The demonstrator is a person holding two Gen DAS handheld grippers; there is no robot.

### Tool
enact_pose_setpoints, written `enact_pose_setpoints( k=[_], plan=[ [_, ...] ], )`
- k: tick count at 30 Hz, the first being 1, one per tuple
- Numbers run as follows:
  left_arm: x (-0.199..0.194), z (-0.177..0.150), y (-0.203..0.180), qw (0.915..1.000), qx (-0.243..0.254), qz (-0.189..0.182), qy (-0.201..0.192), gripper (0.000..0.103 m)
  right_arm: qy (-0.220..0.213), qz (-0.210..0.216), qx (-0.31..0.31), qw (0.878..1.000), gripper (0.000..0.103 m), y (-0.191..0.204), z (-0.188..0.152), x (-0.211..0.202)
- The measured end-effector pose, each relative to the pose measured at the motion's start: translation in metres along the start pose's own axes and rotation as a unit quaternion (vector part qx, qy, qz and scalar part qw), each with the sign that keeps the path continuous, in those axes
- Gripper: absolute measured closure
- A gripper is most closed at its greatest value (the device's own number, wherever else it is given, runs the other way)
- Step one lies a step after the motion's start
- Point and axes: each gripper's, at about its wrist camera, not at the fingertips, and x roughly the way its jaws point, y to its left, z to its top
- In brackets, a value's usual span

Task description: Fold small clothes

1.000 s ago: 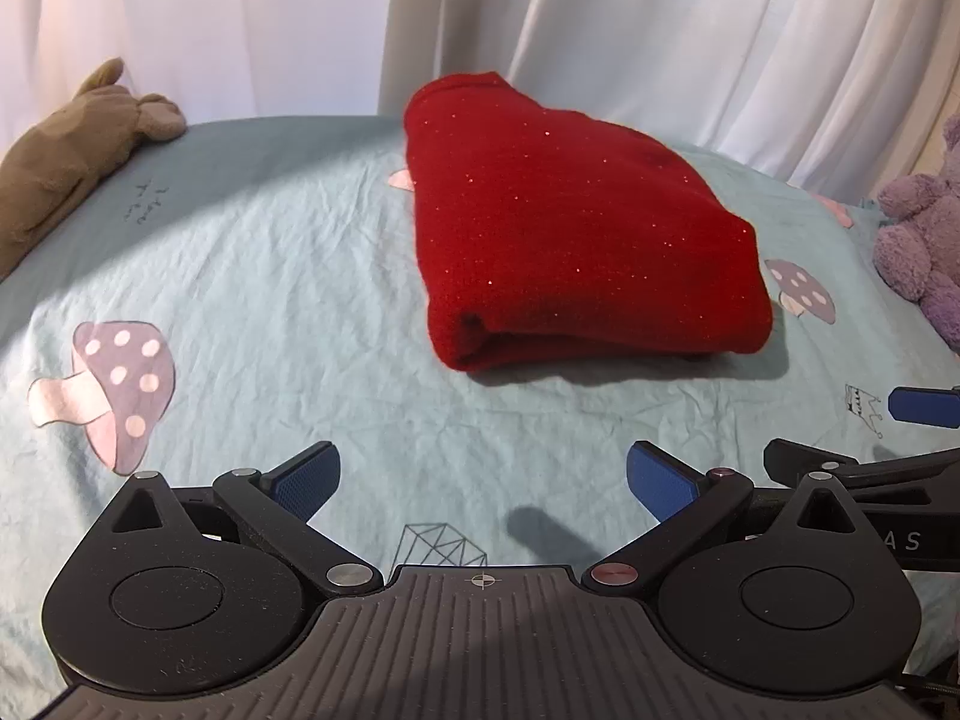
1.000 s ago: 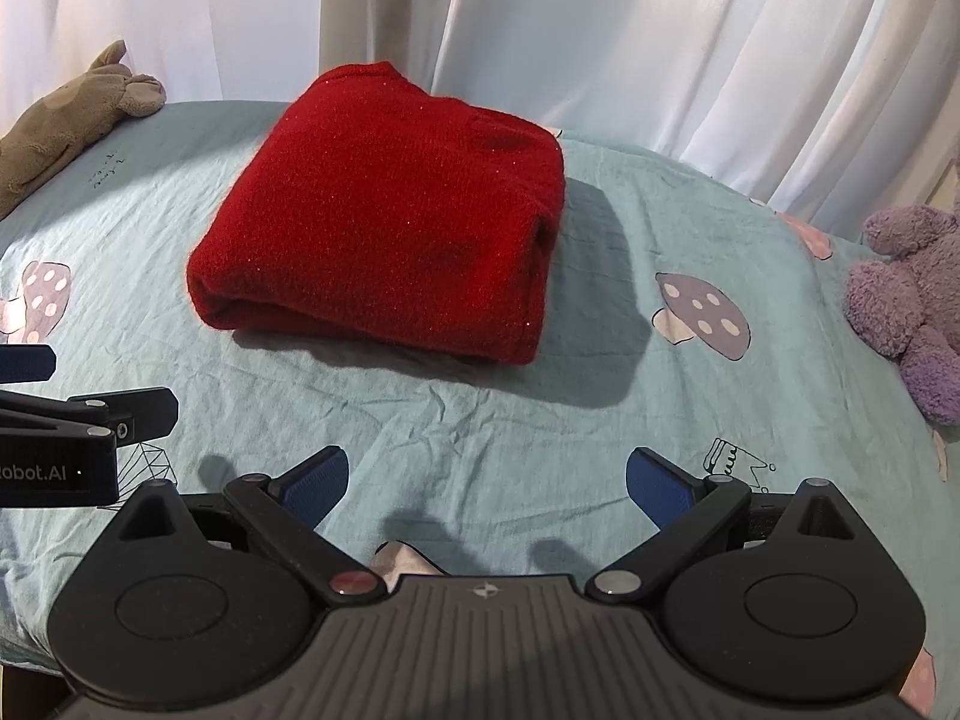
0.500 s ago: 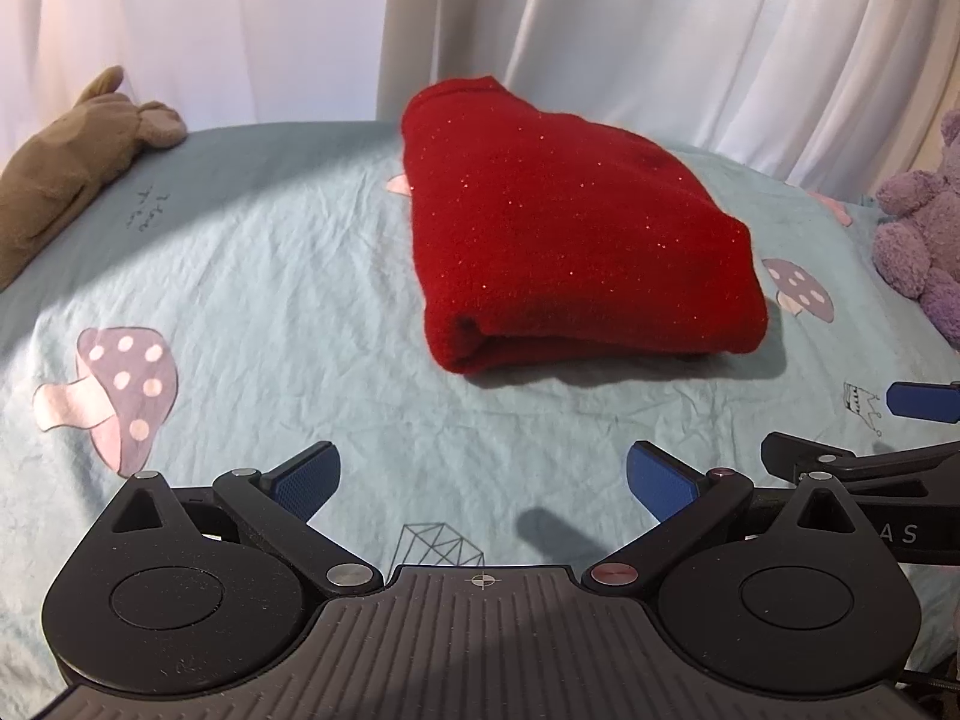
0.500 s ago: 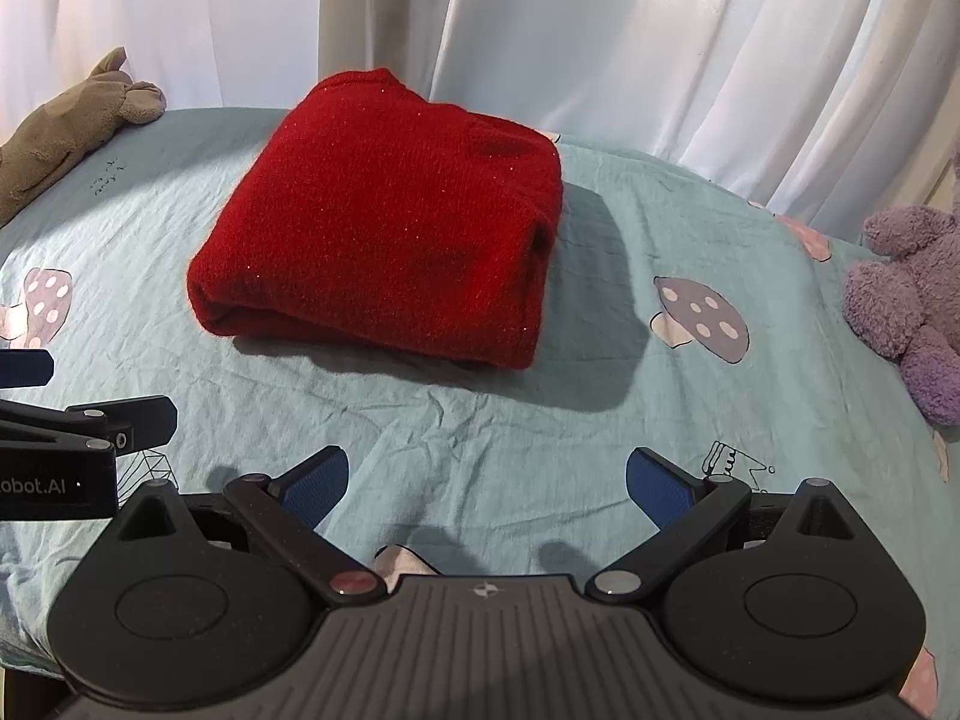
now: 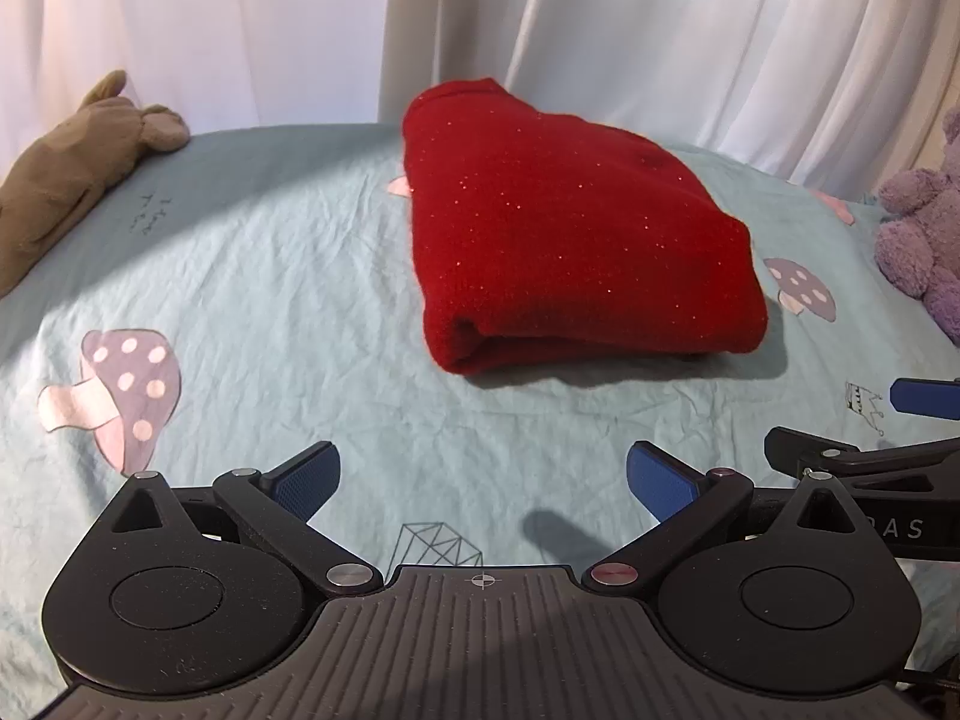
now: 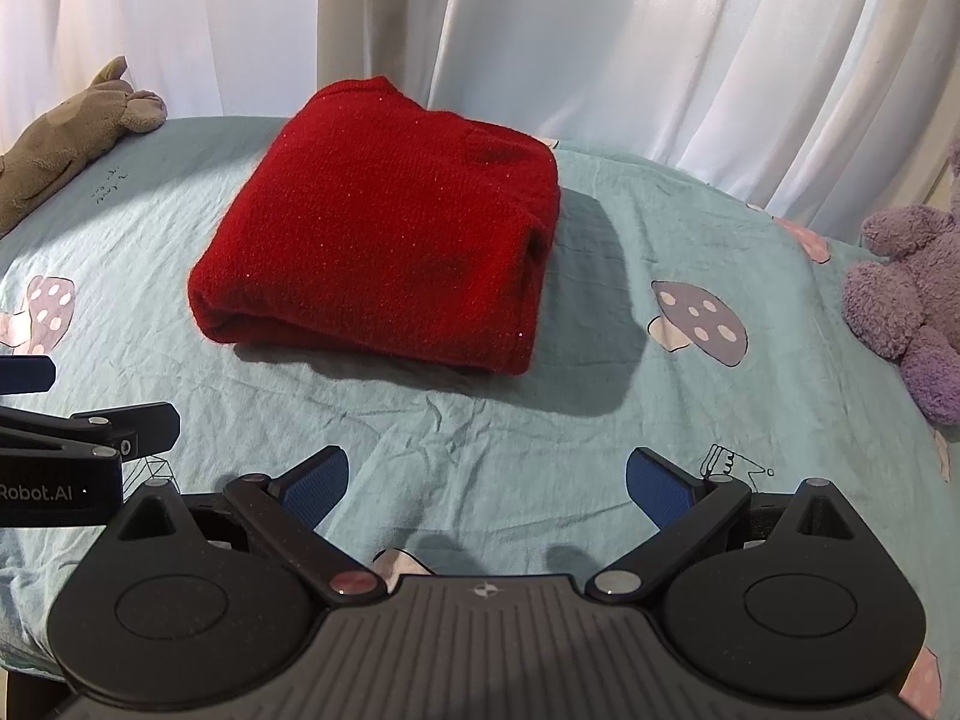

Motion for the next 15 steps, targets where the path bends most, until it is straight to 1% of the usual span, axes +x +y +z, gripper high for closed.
enact_pose_setpoints(
  k=[15],
  plan=[
    [-0.0001, 0.0015, -0.0021, 1.0000, 0.001, -0.003, -0.001, 0.000, -0.003, 0.001, 0.003, 1.000, 0.004, -0.0031, 0.0021, -0.0013]
  ],
)
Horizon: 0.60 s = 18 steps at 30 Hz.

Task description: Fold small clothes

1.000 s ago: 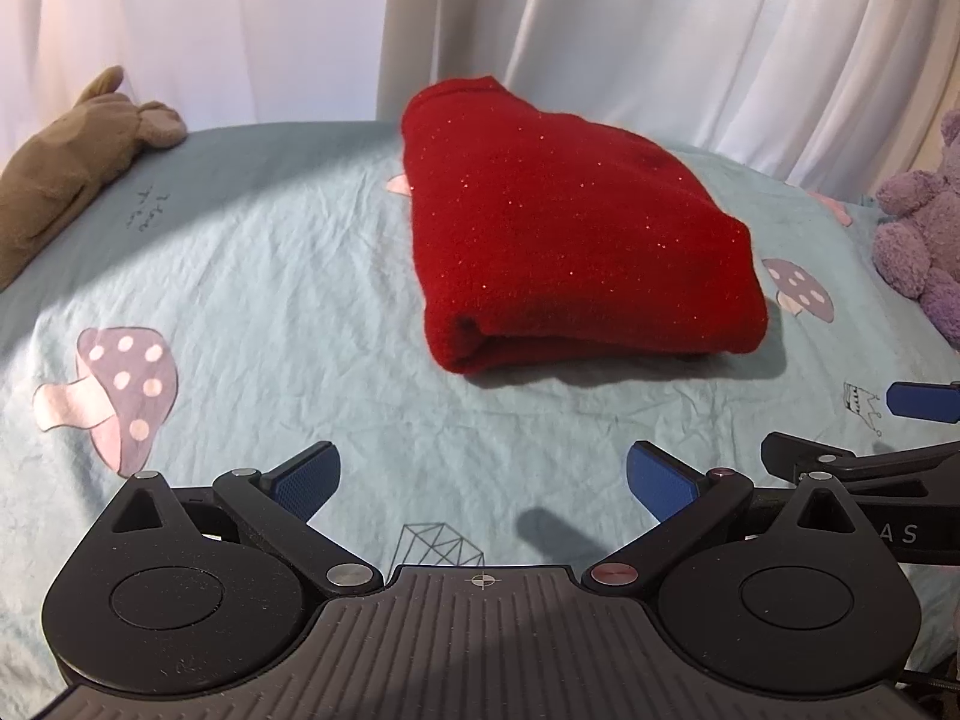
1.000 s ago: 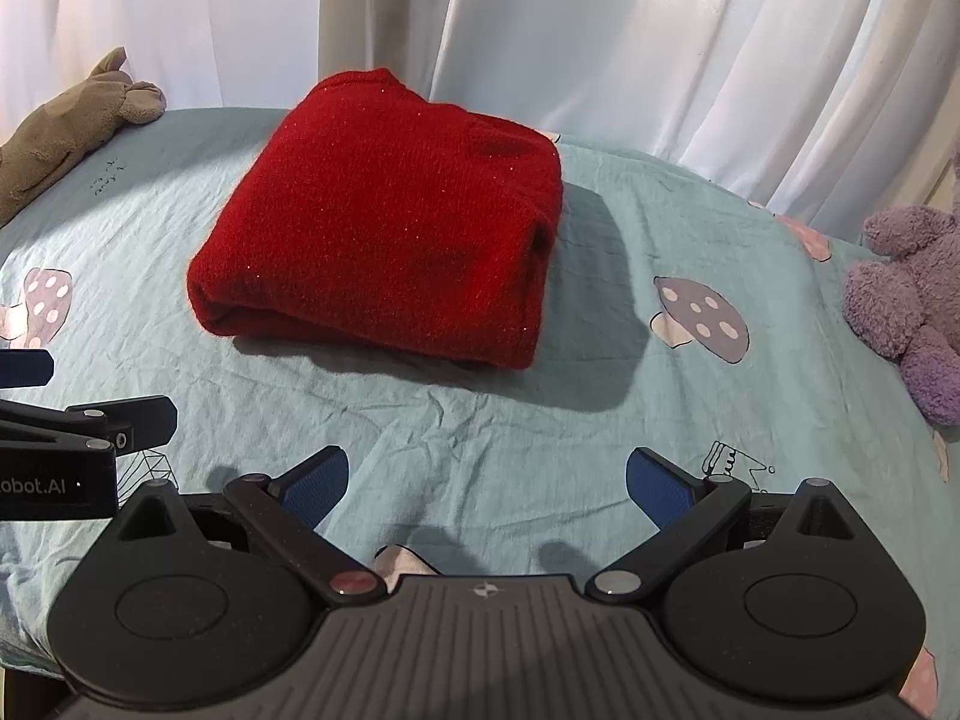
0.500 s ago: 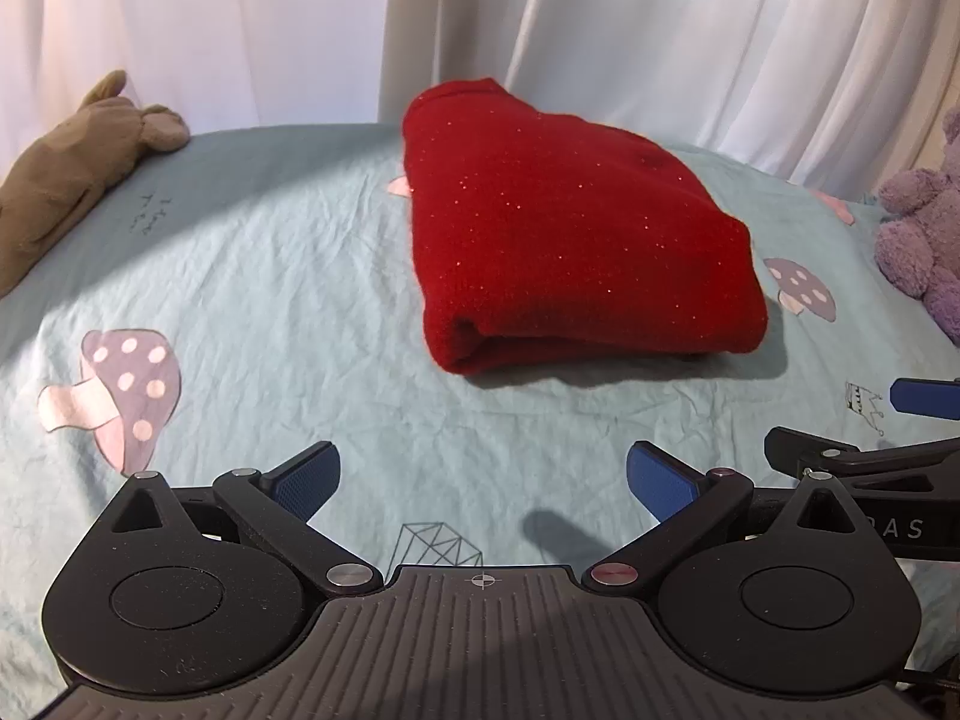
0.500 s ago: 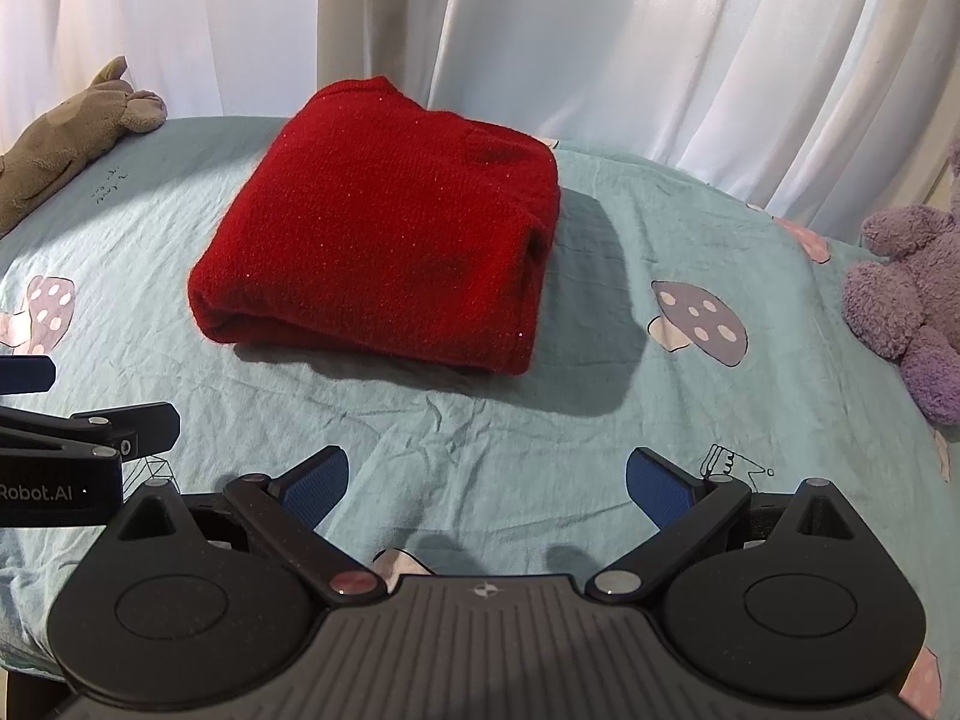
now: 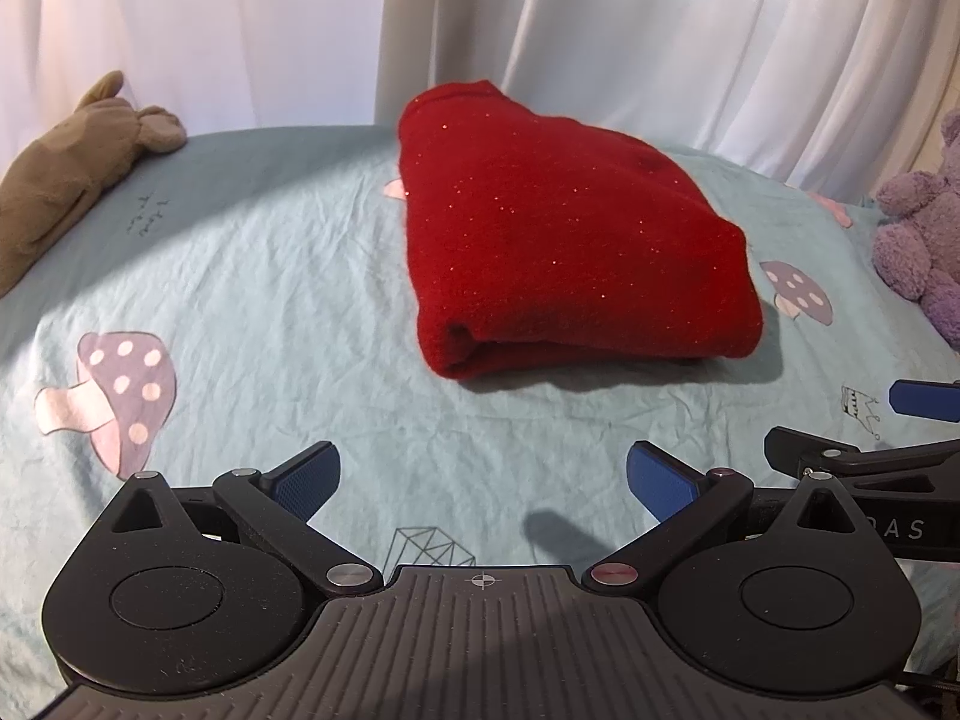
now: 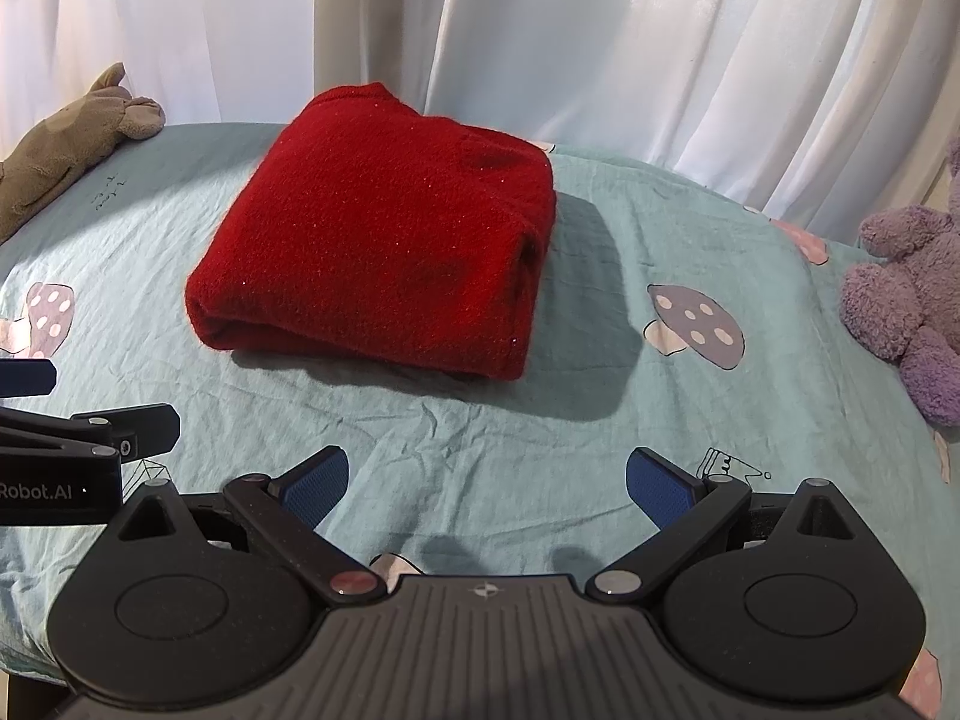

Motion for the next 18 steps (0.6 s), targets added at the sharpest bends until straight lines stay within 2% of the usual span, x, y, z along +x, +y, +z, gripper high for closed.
enact_pose_setpoints(
  k=[18],
  plan=[
    [-0.0006, 0.0021, 0.0004, 1.0000, 0.000, -0.001, 0.001, 0.000, -0.002, -0.002, -0.001, 1.000, 0.004, 0.0016, 0.0015, -0.0014]
  ],
)
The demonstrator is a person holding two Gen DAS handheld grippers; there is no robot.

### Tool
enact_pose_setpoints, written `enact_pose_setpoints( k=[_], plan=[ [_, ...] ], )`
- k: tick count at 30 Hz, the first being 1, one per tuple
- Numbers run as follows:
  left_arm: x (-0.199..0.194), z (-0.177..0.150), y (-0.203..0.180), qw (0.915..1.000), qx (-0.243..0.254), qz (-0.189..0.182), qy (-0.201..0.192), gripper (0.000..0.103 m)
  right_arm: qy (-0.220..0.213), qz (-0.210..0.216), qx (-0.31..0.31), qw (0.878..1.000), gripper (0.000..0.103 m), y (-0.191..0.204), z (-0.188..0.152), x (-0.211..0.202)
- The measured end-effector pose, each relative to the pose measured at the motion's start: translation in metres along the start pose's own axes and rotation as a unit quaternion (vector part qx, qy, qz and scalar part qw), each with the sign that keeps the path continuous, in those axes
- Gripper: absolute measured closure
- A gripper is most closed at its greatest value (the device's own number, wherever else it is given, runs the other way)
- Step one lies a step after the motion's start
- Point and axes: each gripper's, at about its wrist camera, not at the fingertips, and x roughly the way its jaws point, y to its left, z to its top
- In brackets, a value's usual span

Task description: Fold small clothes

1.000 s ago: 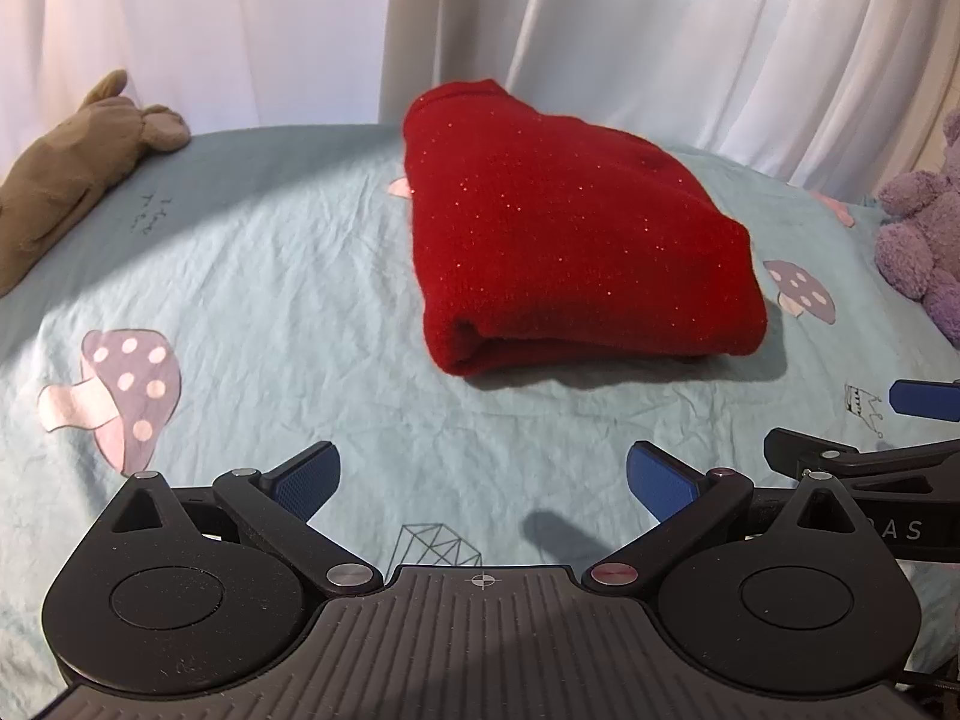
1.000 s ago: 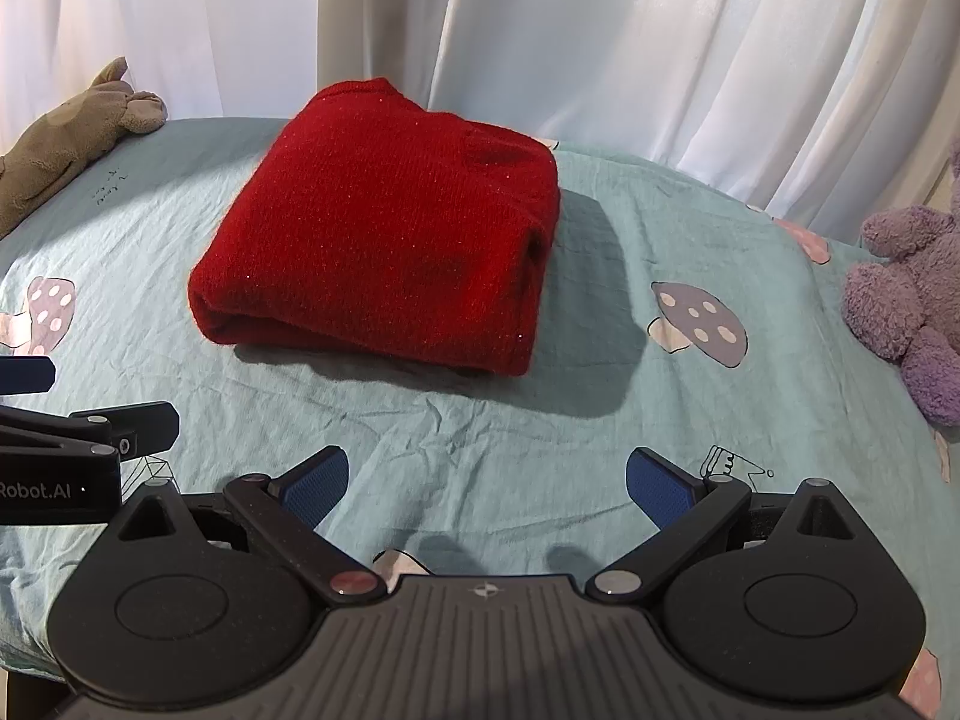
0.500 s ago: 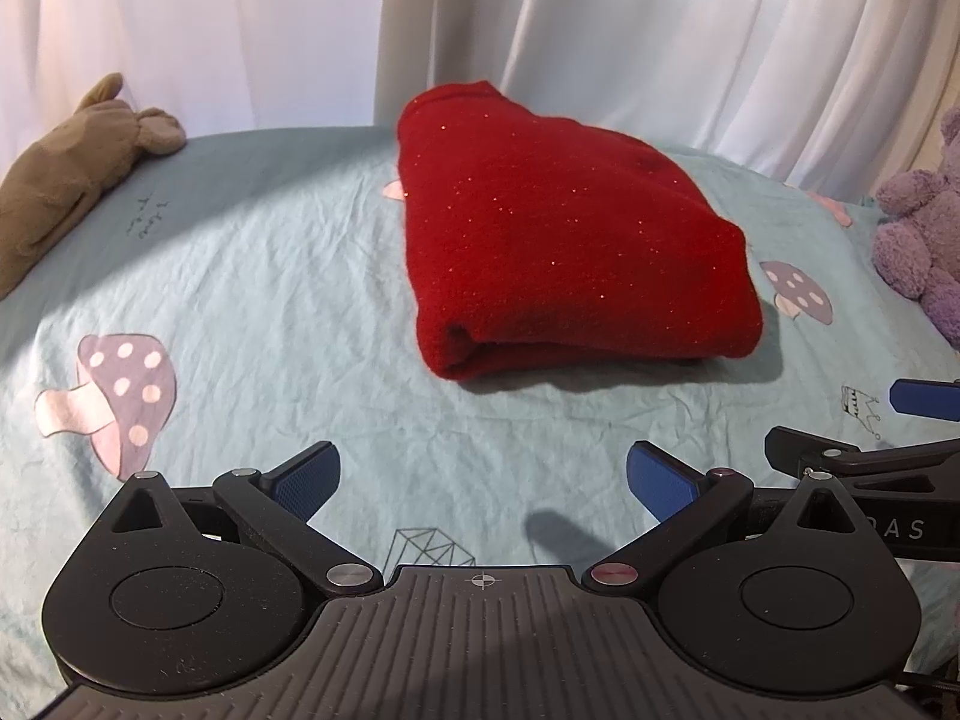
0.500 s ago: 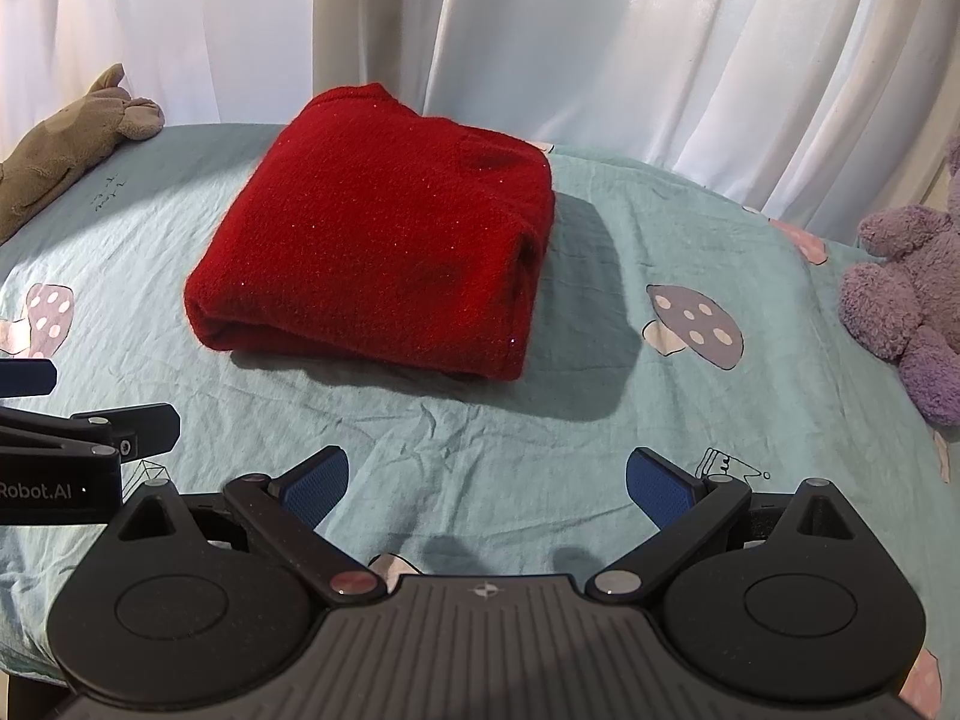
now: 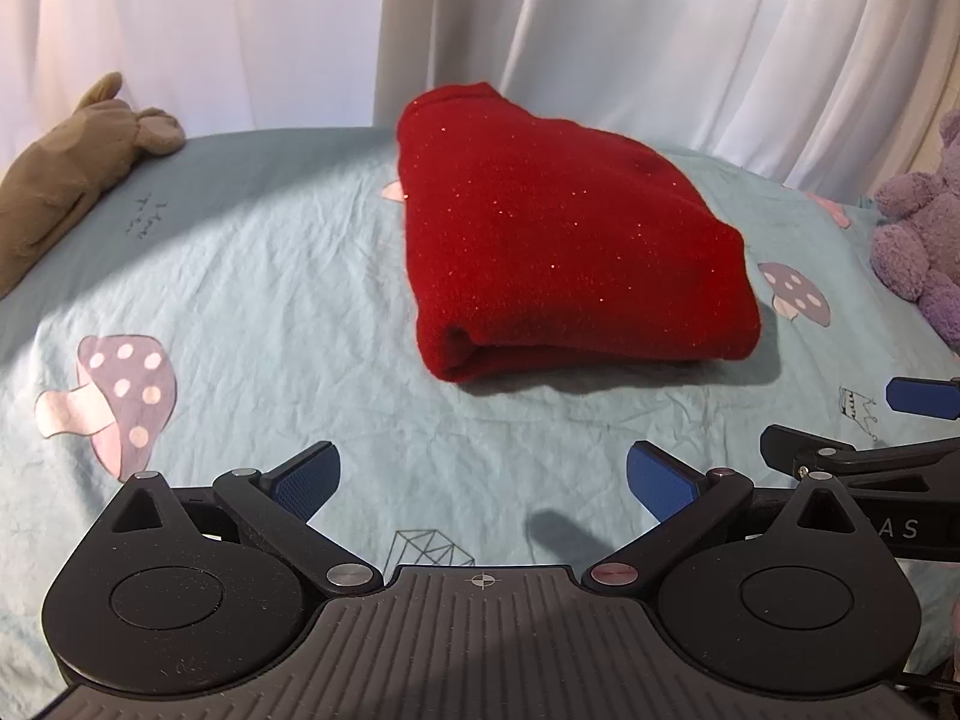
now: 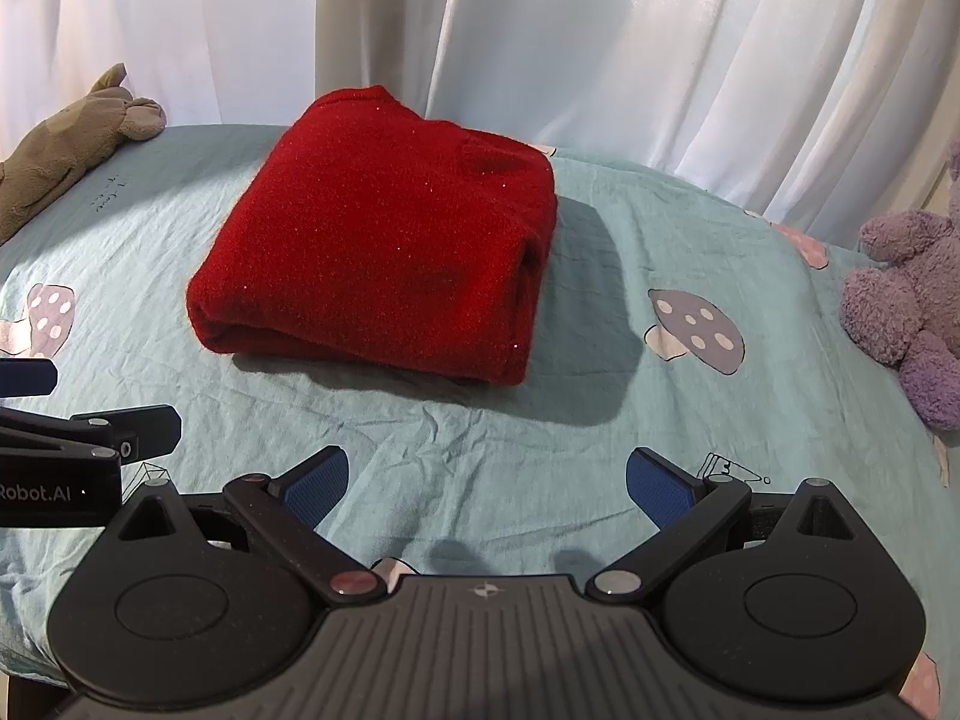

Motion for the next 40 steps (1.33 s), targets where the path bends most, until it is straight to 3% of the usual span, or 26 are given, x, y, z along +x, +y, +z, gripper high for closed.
enact_pose_setpoints(
  k=[17, 23, 40],
  plan=[
    [-0.0025, 0.0035, -0.0010, 1.0000, 0.004, -0.001, -0.003, 0.000, -0.003, -0.001, 0.003, 1.000, 0.004, -0.0008, 0.0028, -0.0009],
    [-0.0038, 0.0026, 0.0030, 0.9997, -0.007, -0.023, -0.009, 0.000, -0.006, -0.001, 0.004, 1.000, 0.004, -0.0008, 0.0042, -0.0015],
    [0.0003, 0.0027, -0.0014, 0.9992, 0.028, 0.019, -0.020, 0.000, -0.007, -0.001, 0.010, 1.000, 0.004, -0.0023, 0.0052, 0.0010]
  ],
)
